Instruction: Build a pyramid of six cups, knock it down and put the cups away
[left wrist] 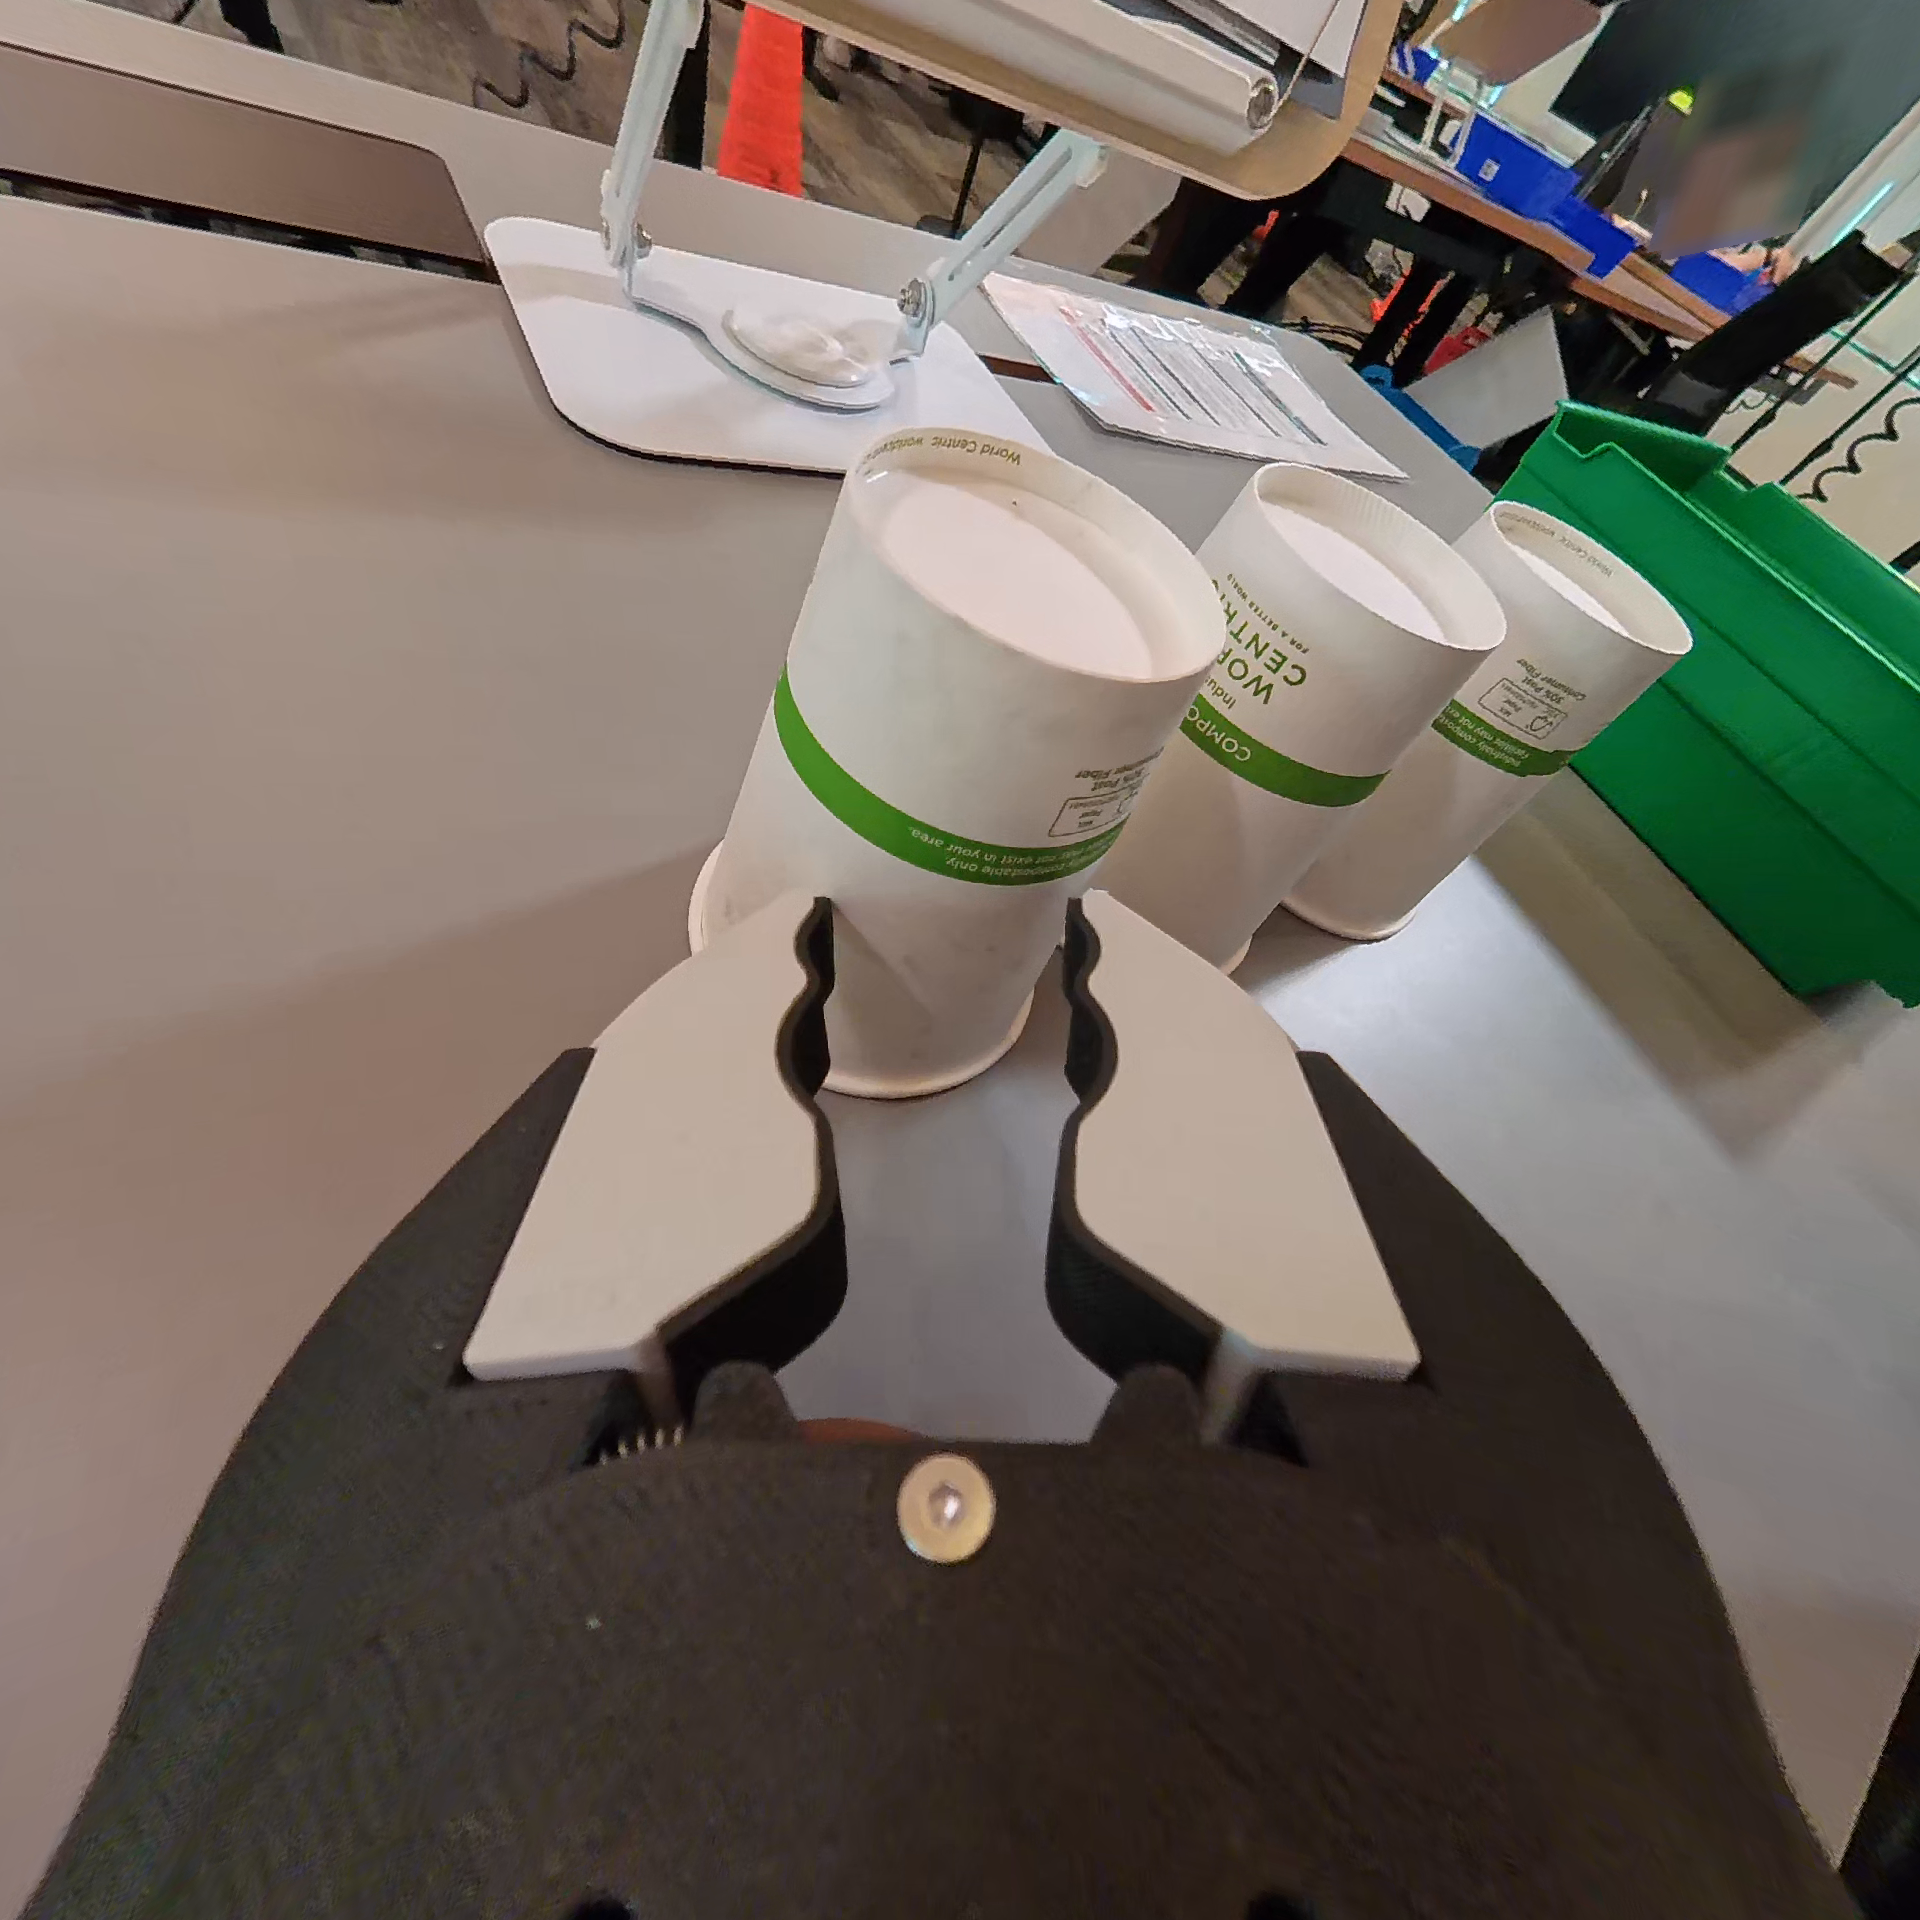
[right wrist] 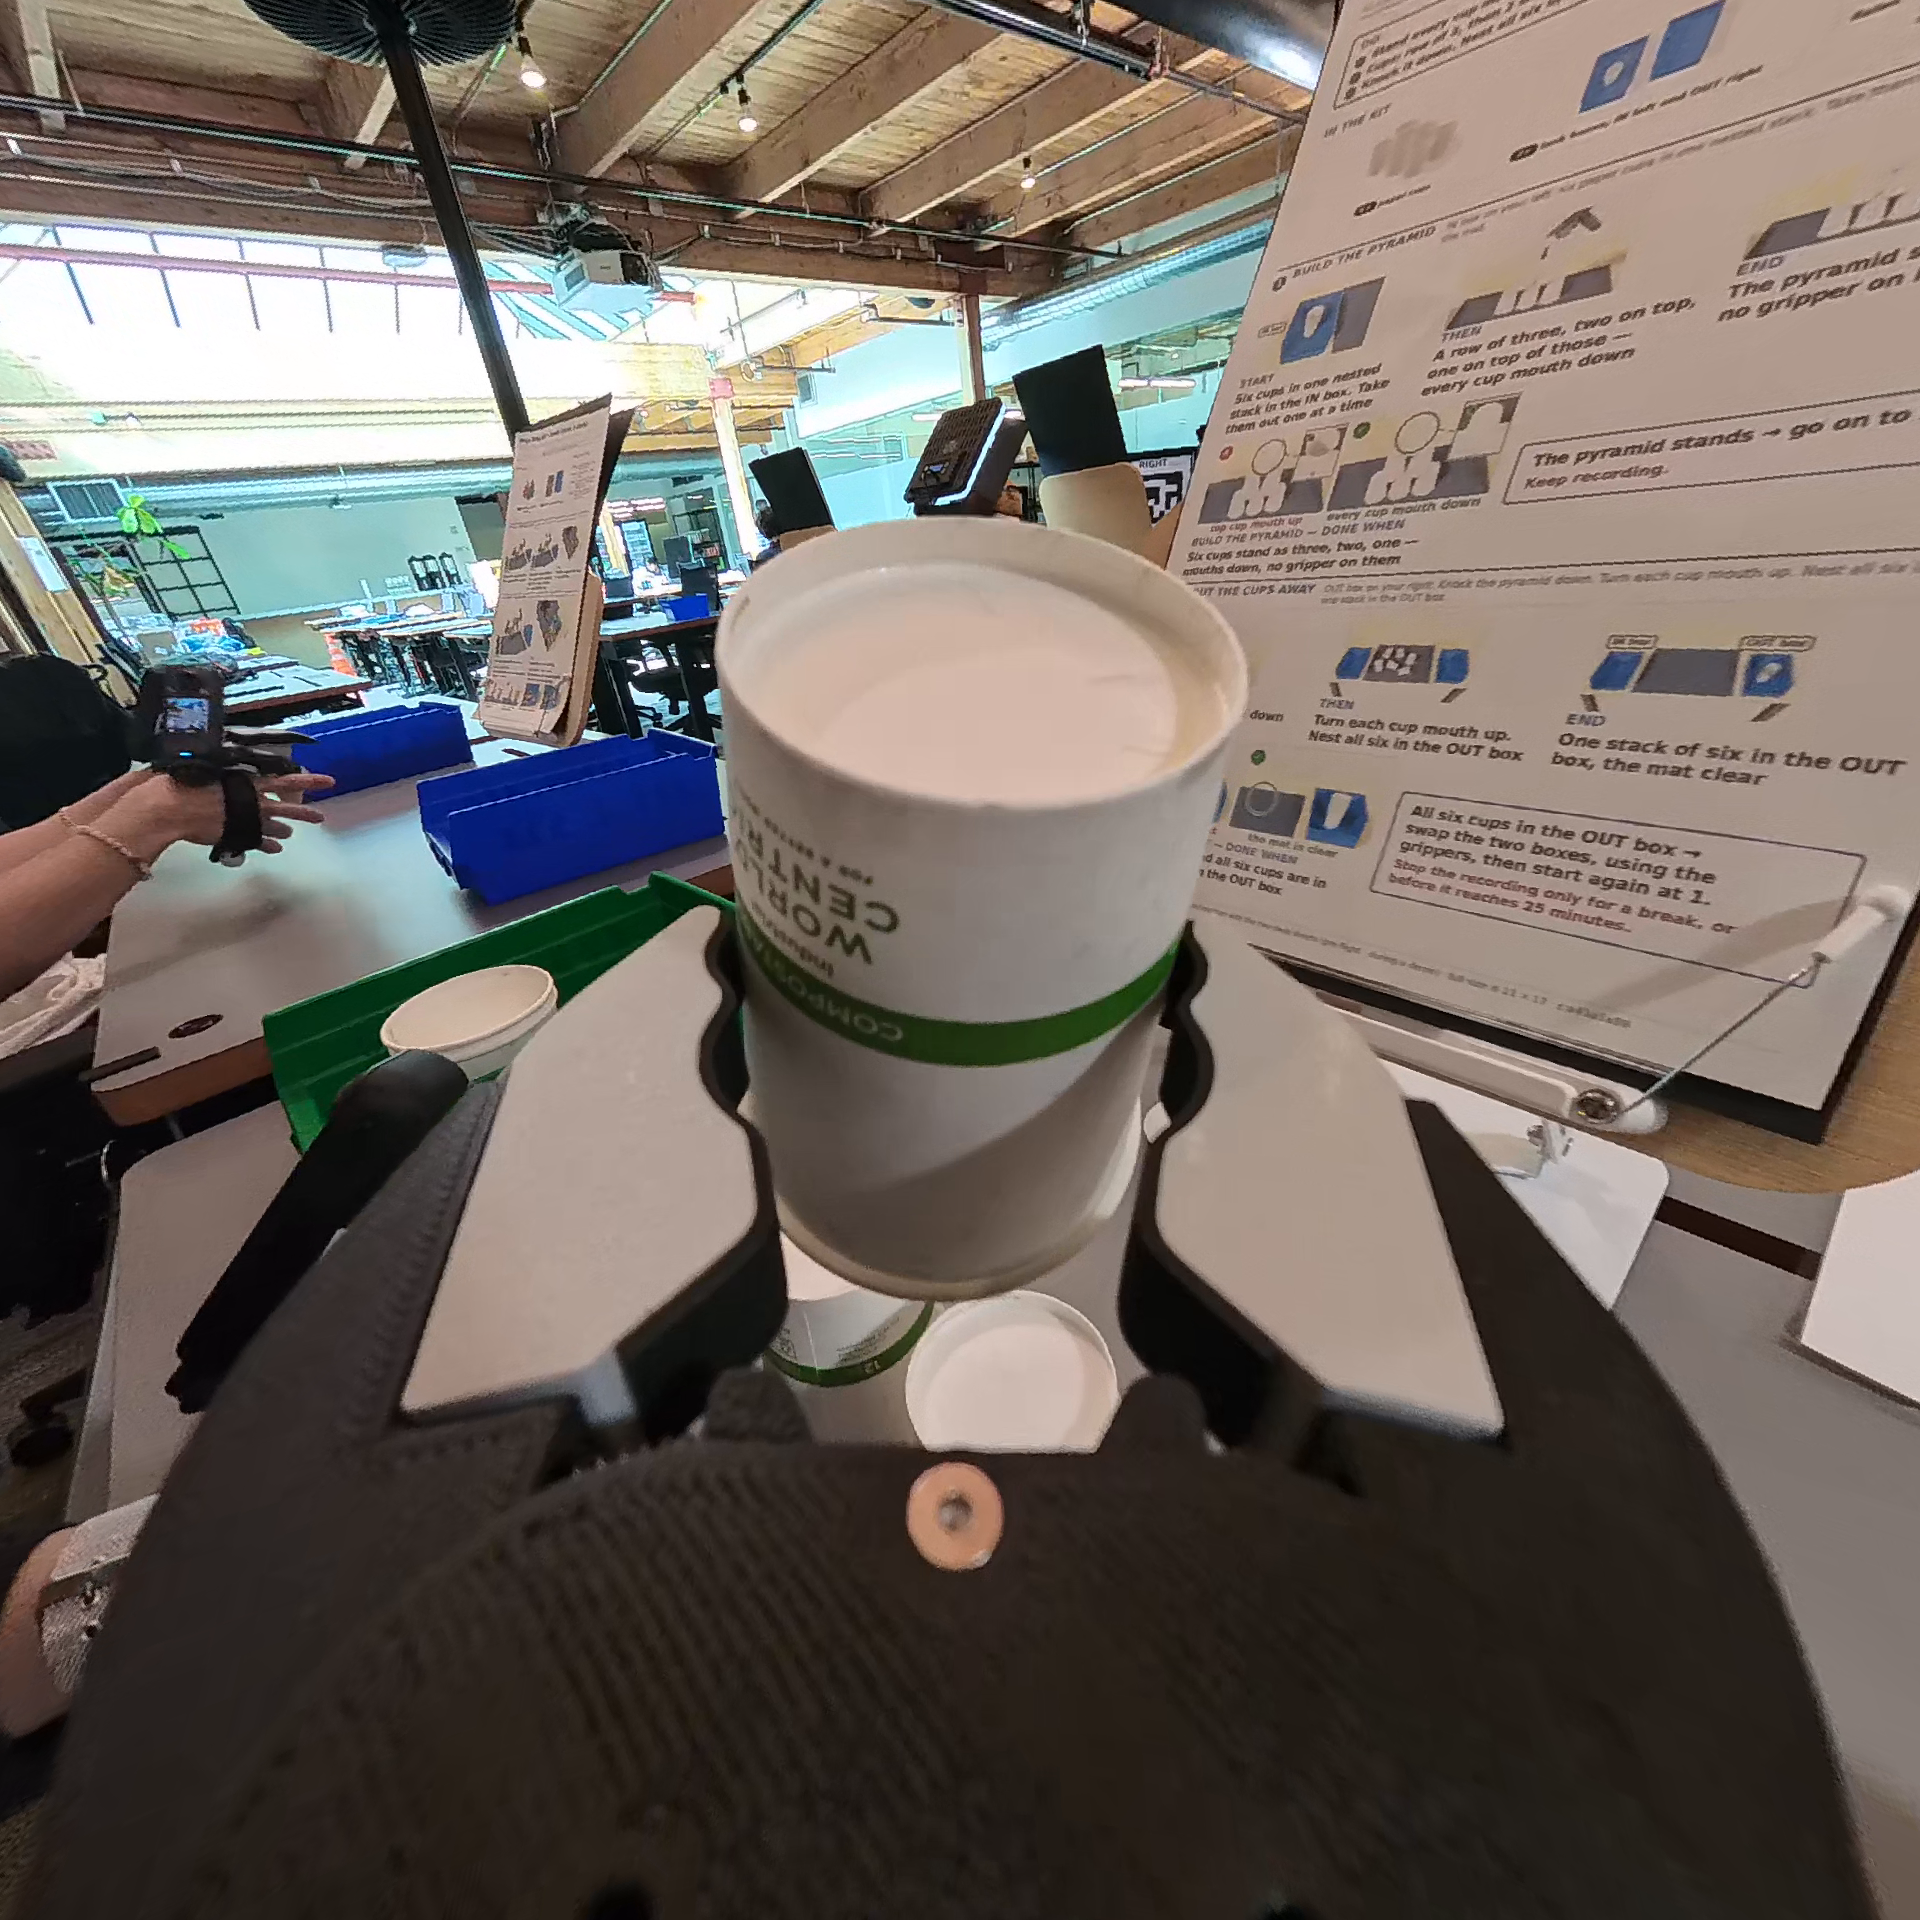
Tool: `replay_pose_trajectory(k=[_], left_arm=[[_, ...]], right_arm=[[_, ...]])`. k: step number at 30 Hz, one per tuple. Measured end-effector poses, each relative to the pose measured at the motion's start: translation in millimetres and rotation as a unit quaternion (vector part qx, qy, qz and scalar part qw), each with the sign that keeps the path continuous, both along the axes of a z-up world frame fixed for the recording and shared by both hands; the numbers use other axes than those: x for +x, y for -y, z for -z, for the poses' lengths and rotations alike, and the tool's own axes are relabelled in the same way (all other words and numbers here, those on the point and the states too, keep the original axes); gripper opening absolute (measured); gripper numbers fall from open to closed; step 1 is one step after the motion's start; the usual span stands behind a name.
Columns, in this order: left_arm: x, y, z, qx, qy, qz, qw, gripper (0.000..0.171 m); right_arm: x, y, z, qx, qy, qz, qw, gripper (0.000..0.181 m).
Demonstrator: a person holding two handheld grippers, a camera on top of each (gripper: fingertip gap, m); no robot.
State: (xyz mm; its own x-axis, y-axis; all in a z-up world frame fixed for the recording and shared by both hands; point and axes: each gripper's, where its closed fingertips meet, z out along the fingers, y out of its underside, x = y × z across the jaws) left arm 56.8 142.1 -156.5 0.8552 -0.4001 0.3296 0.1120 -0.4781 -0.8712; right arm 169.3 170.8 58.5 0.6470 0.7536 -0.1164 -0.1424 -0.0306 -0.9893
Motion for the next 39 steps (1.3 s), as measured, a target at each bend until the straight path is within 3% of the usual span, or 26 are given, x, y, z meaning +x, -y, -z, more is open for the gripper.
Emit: replay_pose_trajectory(k=[11,24,39], left_arm=[[-4,-1,-3,0.002,0.005,-0.010,1.000,0.044],[-5,4,-3,-0.002,-0.012,-0.012,1.000,0.045],[-13,14,-4,-0.010,-0.007,-0.021,1.000,0.045]], right_arm=[[-8,-3,18,-0.020,0.021,-0.008,1.000,0.080],[-47,-14,87,-0.057,0.151,0.001,0.987,0.080],[-61,-19,102,-0.061,0.172,0.003,0.983,0.080]])
